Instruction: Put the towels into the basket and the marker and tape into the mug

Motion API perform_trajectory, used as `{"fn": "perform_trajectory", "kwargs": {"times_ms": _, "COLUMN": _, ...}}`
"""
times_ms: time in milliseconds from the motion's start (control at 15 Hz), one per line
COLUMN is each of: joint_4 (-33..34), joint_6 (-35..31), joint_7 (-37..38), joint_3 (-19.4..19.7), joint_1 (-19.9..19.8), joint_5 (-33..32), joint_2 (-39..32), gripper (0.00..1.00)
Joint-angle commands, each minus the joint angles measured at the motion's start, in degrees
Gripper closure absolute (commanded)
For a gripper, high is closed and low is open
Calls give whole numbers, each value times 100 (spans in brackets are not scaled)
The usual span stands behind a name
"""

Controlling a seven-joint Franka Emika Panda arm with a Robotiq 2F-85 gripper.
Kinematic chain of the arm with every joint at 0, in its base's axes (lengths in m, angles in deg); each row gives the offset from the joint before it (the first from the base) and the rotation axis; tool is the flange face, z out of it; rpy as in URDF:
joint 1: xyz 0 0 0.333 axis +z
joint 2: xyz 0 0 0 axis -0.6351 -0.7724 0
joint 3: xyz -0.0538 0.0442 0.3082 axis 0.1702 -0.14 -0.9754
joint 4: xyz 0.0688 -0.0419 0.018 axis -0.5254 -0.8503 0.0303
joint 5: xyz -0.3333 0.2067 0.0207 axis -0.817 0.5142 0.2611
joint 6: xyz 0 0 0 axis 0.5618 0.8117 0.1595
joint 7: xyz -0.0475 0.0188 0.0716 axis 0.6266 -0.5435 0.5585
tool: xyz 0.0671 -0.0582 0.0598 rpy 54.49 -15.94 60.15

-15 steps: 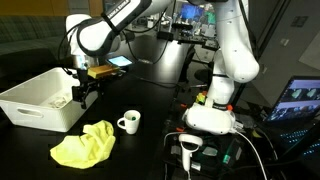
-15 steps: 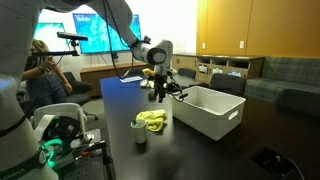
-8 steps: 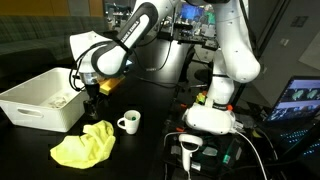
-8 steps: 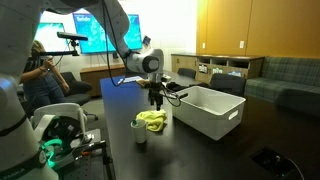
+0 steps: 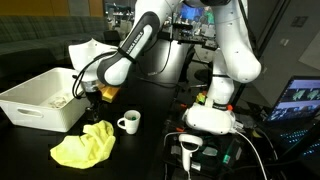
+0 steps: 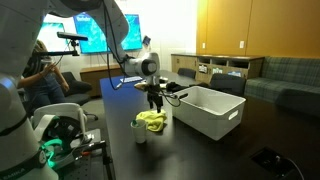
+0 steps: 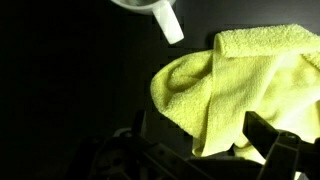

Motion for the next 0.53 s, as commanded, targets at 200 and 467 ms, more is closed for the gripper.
{"fn": "perform_trajectory", "kwargs": {"times_ms": 200, "joint_4": 96, "joint_6": -348, "joint_7": -1422, "joint_3": -202, "joint_1": -382, "joint_5": -6, "joint_2": -364, "gripper": 0}}
{"fn": "perform_trajectory", "kwargs": {"times_ms": 467, "joint_4": 122, "joint_6": -492, "joint_7": -2285, "joint_3": -281, "joint_1": -648, "joint_5": 12, "joint_2": -561, "gripper": 0}}
